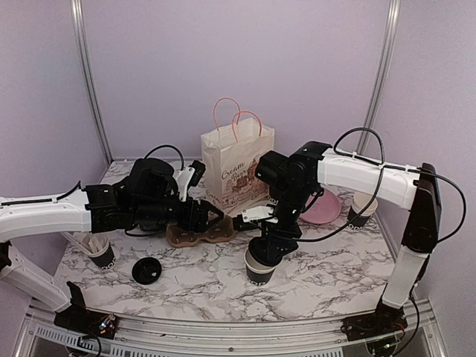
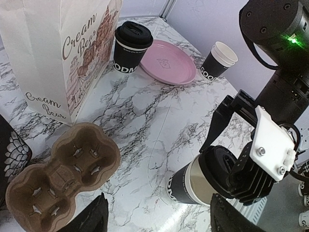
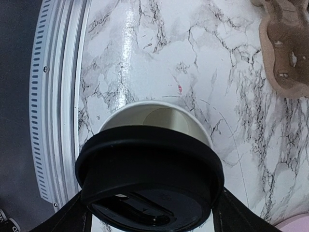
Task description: Pack the takeout coffee
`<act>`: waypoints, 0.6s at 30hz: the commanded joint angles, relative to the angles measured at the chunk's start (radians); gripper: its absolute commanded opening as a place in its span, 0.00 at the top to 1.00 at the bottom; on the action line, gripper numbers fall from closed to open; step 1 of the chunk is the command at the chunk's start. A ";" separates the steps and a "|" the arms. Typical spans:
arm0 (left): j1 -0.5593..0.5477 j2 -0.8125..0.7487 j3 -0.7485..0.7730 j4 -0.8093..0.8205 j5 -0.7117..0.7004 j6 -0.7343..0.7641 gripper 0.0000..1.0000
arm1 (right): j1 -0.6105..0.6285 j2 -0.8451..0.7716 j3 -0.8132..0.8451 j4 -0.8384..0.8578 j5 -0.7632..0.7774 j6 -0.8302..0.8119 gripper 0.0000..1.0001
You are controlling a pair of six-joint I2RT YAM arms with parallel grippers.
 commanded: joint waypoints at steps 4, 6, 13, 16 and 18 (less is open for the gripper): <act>0.000 0.013 0.011 -0.020 -0.010 0.012 0.27 | 0.025 0.015 0.010 0.014 0.025 0.021 0.14; 0.000 0.015 0.011 -0.021 -0.011 0.011 0.27 | 0.025 0.013 0.012 0.020 0.027 0.024 0.13; 0.002 0.011 0.002 -0.023 -0.044 0.013 0.27 | 0.026 0.012 0.022 0.033 0.019 0.031 0.08; 0.002 0.005 -0.003 -0.023 -0.052 0.012 0.27 | 0.027 0.012 0.020 0.042 0.014 0.035 0.08; 0.002 0.002 -0.004 -0.024 -0.059 0.010 0.27 | 0.027 0.010 0.028 0.037 0.015 0.035 0.05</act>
